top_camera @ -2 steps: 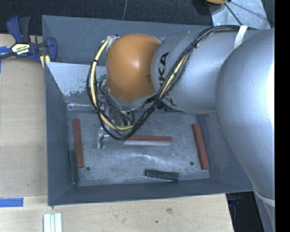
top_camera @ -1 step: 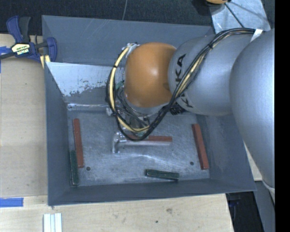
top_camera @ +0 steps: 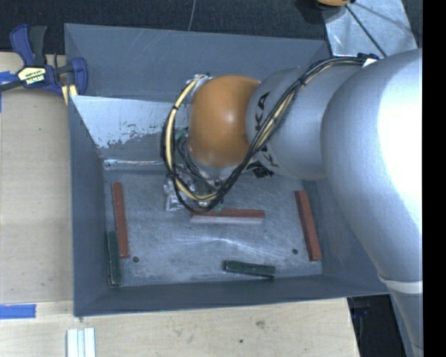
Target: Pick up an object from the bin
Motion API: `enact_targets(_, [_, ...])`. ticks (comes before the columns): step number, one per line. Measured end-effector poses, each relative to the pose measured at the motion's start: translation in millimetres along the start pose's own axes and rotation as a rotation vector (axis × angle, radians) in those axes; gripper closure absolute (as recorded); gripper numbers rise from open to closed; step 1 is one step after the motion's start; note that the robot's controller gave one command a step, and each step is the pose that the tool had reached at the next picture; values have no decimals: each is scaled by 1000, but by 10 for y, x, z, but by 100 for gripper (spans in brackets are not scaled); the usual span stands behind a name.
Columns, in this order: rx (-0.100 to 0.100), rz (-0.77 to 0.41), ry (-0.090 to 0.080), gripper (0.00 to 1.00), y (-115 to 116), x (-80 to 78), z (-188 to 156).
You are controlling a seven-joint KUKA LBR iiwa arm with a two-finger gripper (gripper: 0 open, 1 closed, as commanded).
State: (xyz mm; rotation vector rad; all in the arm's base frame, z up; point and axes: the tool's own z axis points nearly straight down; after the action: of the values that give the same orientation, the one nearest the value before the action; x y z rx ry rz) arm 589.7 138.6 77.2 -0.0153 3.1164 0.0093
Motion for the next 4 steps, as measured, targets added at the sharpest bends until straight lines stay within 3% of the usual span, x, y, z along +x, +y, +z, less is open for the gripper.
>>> enact_targets(1, [2, 0, 12, 0, -1, 32, 29])
enact_targets(2, [2, 0, 13, 0, -1, 33, 30])
enact_targets(3, [2, -44, -5, 100, -716, 301, -24])
enact_targets(4, [2, -44, -5, 100, -717, 301, -24])
